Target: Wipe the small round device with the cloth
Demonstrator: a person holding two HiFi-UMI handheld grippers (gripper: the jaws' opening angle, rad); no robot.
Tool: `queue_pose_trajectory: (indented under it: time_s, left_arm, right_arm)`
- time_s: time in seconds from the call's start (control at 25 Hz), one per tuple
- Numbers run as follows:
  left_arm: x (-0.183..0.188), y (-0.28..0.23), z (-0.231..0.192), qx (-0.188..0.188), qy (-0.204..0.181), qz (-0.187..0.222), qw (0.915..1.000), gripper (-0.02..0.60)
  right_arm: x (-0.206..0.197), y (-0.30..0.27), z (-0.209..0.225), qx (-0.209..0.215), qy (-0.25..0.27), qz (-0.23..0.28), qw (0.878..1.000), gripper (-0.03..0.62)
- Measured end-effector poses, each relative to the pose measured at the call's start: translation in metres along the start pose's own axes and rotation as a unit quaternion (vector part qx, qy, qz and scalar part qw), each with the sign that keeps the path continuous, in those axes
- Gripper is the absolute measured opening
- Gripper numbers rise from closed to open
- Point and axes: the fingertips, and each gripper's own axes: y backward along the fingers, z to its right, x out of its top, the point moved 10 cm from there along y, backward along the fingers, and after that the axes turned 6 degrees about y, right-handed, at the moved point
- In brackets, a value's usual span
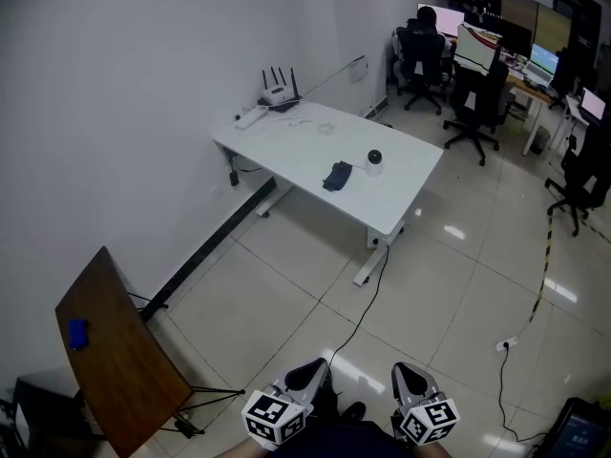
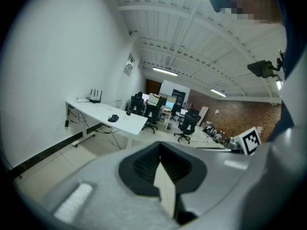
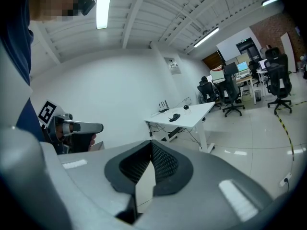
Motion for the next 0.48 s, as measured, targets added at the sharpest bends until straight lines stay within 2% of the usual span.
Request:
queue_pose_trajectory:
  time_s: [0.48]
  left_arm:
    - [0.027, -0.052, -0.050, -0.019, 0.016, -0.004, 0.9997, 0.002]
  right_arm:
    - [0.021, -0.056, 0.024, -0.033, 0.006, -0.011, 0.999, 0.011]
